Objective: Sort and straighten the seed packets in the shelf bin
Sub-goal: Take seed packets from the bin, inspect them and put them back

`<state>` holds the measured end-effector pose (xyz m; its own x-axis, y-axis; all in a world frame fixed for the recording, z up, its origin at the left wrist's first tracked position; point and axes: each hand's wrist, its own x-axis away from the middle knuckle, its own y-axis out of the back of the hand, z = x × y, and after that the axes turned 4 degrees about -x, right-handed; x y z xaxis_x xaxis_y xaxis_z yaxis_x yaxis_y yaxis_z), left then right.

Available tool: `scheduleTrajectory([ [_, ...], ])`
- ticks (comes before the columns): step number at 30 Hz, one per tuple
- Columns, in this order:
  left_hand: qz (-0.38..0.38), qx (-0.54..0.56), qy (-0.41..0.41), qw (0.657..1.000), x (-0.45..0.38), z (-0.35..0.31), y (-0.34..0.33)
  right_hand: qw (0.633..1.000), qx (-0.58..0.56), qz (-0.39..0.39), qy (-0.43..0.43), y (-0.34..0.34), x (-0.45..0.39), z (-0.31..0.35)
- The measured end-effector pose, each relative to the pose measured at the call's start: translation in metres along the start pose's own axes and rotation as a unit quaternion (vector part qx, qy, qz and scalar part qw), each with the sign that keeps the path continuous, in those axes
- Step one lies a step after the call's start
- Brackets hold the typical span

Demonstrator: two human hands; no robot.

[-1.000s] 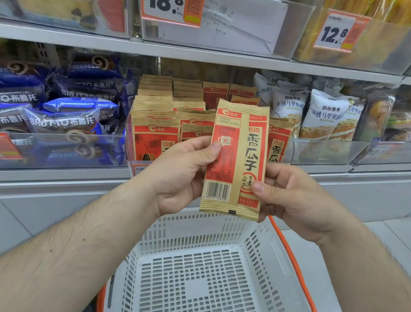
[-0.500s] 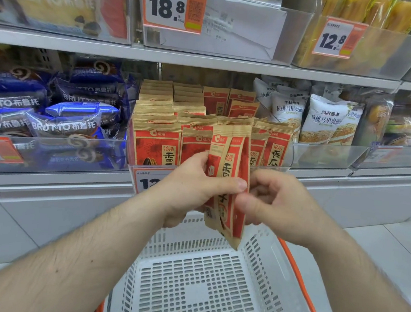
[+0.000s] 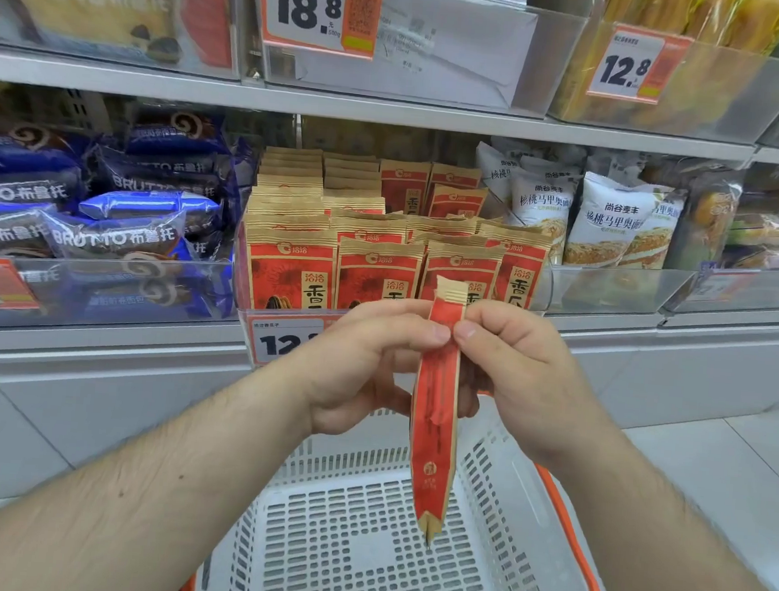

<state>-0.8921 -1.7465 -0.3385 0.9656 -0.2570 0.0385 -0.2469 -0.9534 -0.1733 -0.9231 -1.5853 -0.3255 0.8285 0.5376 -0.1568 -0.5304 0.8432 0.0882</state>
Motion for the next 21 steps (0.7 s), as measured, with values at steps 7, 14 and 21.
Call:
scheduleTrajectory([
  [7, 0.043, 0.046, -0.003, 0.998, -0.001, 0.002, 0.001, 1.000, -0.017, 0.007, -0.008, 0.002, 0.000, -0.001],
  [14, 0.019, 0.038, -0.001, 0.999, -0.002, 0.001, 0.000, 1.000, 0.002, 0.002, 0.021, 0.003, -0.001, -0.001],
  [21, -0.121, 0.093, 0.000, 0.988, -0.003, -0.007, -0.001, 0.972, 0.163, 0.158, -0.067, 0.030, 0.005, 0.013],
])
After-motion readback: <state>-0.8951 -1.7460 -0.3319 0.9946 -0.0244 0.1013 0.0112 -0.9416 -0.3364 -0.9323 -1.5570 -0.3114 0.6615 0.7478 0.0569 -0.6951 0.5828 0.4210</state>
